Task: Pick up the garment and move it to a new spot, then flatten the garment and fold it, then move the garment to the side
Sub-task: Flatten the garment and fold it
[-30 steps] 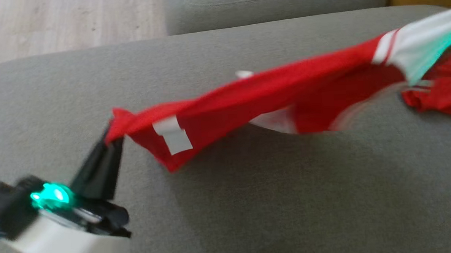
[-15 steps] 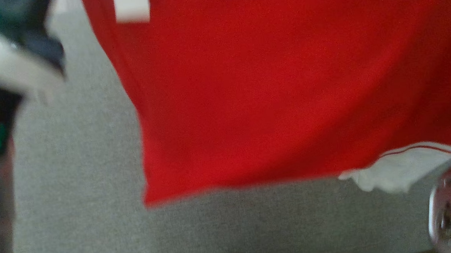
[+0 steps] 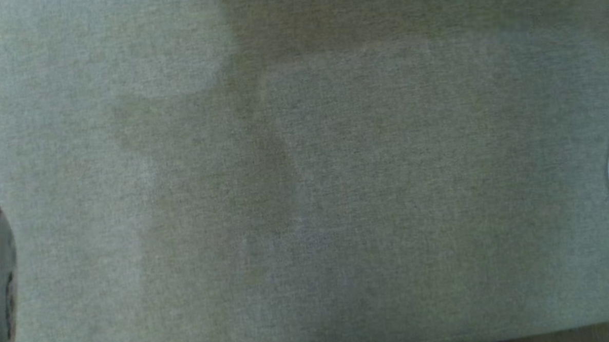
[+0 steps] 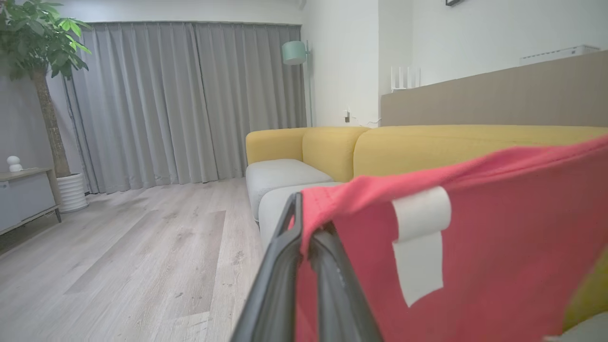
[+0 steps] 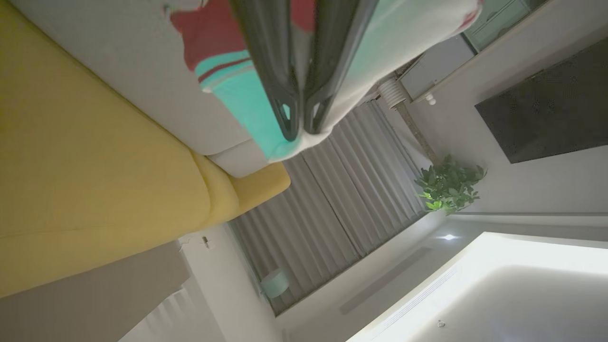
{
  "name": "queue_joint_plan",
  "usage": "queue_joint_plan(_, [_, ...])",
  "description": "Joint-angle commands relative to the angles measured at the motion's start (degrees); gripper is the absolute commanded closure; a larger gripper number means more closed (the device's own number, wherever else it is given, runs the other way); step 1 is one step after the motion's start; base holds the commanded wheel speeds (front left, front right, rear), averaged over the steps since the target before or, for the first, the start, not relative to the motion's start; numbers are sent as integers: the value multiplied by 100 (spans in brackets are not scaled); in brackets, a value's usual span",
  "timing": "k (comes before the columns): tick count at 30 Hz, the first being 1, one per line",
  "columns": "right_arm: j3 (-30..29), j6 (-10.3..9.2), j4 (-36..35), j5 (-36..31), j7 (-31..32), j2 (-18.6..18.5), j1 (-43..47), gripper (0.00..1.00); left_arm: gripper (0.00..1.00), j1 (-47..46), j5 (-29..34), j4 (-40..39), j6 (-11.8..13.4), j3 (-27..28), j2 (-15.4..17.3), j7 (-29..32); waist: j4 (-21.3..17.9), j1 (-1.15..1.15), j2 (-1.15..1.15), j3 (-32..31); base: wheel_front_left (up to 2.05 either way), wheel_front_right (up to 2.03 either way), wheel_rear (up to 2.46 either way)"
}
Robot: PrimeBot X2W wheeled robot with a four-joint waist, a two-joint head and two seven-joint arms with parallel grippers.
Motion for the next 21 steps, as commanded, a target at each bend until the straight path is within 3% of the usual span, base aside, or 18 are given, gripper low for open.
queue_joint_plan(1, [210, -4, -206, 136, -106, 95, -13, 100, 100, -183, -13, 47, -64, 110, 210, -297, 11, -3, 0, -26, 0, 0, 0])
queue_joint_plan(6, [609, -4, -859, 458, -92, 95, 1549, 100, 100, 685, -13, 364, -258, -306, 316, -893, -86, -3, 0, -408, 0, 0, 0])
queue_joint_plan(13, [718, -4, -2203, 815, 231, 96, 5009, 100, 100, 3409, -372, -263, -303, -747, 716, -1018, -251, -3, 0, -984, 0, 0, 0])
queue_joint_plan(17, [796, -4, -2776, 981, 335, 96, 6730, 100, 100, 5018, -546, -926, -78, -811, 903, -947, -316, -3, 0, -1241, 0, 0, 0])
queue_joint_plan(21, [815, -4, -3317, 1025, 362, 96, 8146, 100, 100, 6483, -501, -1672, 411, -854, 1093, -906, -374, -3, 0, -1472, 0, 0, 0])
